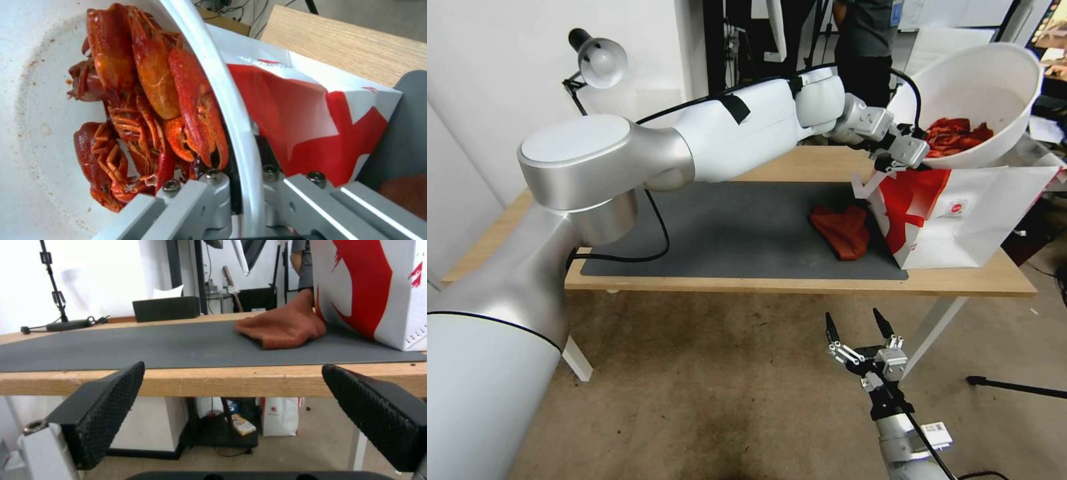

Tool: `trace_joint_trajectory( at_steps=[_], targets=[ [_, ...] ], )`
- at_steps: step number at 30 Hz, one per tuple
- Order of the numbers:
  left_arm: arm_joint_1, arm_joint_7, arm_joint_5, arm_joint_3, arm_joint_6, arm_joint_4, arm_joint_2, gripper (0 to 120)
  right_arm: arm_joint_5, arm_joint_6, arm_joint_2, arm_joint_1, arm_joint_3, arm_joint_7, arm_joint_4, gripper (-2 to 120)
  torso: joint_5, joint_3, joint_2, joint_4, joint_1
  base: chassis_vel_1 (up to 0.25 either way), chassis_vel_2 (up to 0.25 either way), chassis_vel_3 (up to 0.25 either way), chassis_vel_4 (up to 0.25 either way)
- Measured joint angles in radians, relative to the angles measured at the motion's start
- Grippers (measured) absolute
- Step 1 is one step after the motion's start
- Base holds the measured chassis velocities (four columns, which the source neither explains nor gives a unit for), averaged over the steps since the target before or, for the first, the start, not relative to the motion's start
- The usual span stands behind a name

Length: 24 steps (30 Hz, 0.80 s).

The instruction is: Sweep shrimp from table into container with towel, then put container into takeout bag.

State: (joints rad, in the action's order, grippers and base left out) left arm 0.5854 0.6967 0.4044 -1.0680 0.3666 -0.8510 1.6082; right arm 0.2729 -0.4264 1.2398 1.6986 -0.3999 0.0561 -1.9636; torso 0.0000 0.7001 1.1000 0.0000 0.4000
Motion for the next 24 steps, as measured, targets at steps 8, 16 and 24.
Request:
trace_joint_trajectory(
  at_steps=[8, 16, 24],
  targets=[
    [0.017, -0.007, -0.004, -0.003, 0.001, -0.003, 0.000, 15, -0.002, 0.000, 0.002, 0.000, -0.001, 0.000, 0.000, 100, 0.0000, 0.000, 0.000, 0.0000, 0.000, 0.000, 0.000, 0.000, 0.000],
    [0.013, -0.022, -0.006, -0.002, 0.004, -0.007, 0.000, 46, -0.005, 0.000, 0.004, 0.000, 0.000, 0.000, 0.001, 100, -0.0001, 0.000, 0.000, 0.0000, 0.000, 0.000, 0.000, 0.000, 0.000],
    [0.012, -0.036, -0.006, -0.001, 0.005, -0.012, 0.000, 73, -0.005, 0.000, 0.004, -0.004, 0.001, 0.000, 0.006, 100, 0.0000, 0.000, 0.000, 0.0000, 0.000, 0.000, 0.000, 0.000, 0.000]
  ],
)
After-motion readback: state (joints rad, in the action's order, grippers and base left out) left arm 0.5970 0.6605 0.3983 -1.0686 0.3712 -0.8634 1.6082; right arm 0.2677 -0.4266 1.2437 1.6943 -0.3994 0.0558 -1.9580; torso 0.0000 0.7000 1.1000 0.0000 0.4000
